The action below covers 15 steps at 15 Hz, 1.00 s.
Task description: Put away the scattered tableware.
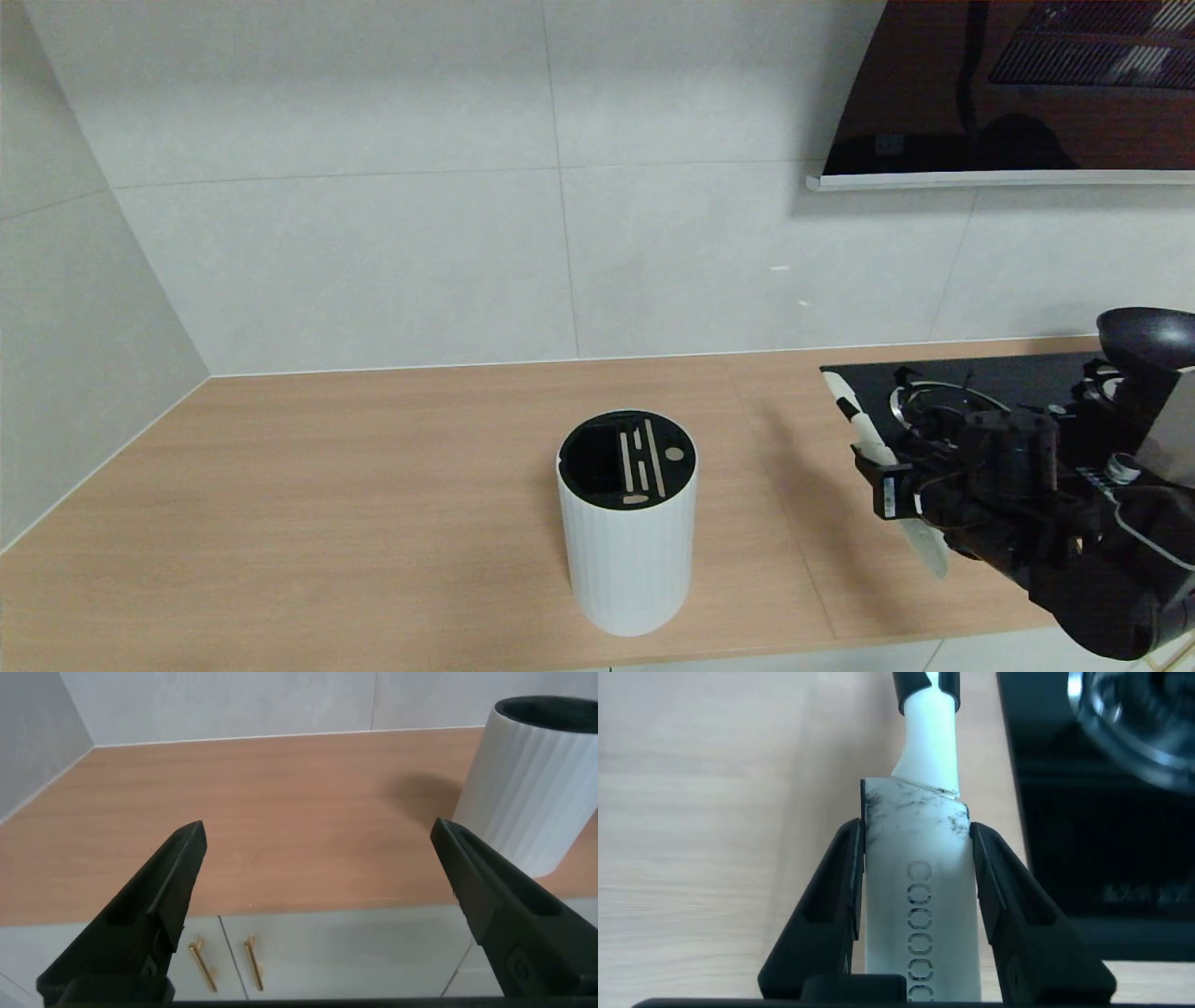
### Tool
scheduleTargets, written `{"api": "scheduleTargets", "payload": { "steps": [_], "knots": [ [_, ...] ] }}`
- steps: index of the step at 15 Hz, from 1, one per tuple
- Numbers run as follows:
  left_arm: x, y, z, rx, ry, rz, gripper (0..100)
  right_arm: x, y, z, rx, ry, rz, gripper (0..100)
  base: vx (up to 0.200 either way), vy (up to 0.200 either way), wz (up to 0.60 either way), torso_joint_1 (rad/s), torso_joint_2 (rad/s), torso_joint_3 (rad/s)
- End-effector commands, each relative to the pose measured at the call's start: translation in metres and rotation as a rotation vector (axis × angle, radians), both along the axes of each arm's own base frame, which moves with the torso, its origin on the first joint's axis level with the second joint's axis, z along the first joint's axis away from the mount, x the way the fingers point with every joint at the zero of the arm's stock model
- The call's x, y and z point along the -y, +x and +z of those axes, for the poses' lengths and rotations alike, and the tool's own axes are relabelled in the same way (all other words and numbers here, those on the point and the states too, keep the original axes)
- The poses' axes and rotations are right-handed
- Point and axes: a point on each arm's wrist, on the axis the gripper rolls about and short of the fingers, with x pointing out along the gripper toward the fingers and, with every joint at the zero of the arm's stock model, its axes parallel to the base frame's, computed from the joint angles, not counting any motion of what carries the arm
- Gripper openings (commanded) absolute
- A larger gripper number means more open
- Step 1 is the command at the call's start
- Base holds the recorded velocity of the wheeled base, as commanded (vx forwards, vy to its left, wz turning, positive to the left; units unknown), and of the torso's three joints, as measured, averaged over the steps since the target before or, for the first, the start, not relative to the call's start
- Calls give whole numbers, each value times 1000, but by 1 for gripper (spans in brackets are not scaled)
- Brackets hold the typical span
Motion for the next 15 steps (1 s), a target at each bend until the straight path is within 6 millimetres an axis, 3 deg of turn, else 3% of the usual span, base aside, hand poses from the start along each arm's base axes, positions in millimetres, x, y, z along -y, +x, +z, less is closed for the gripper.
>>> {"api": "scheduleTargets", "payload": {
  "steps": [1,3,6,9,12,13,15],
  "knots": [
    [0,-3,11,45,-4,-5,100,-11,-15,28,82,20,47,0,0,0,0,0,0,0],
    [3,-10,31,72,10,-124,100,-22,-16,55,151,37,86,0,0,0,0,0,0,0],
    [7,-4,88,-16,8,-333,100,-46,-15,99,157,44,162,0,0,0,0,0,0,0],
    [10,44,144,-144,-19,-466,100,-71,-12,131,208,70,228,0,0,0,0,0,0,0],
    [15,97,177,-235,-29,-541,100,-96,-25,137,225,88,307,0,0,0,0,0,0,0],
    [19,106,179,-253,-30,-573,100,-102,-31,137,223,90,329,0,0,0,0,0,0,0],
    [32,137,165,-343,-17,-663,100,-117,-46,137,219,93,384,0,0,0,0,0,0,0]
  ]
}}
